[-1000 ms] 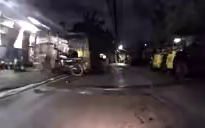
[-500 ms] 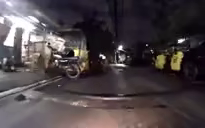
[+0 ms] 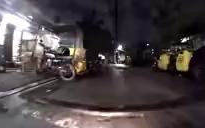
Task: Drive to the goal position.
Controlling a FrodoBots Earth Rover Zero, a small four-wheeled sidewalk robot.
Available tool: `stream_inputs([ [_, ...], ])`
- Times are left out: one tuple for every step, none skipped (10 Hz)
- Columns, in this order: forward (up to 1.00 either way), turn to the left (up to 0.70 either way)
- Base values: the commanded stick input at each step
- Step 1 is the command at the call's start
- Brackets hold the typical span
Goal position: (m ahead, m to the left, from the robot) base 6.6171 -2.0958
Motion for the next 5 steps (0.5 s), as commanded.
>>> stream_inputs([
  [1.0, 0.0],
  [1.0, 0.0],
  [1.0, 0.0],
  [1.0, 0.0],
  [1.0, 0.0],
])
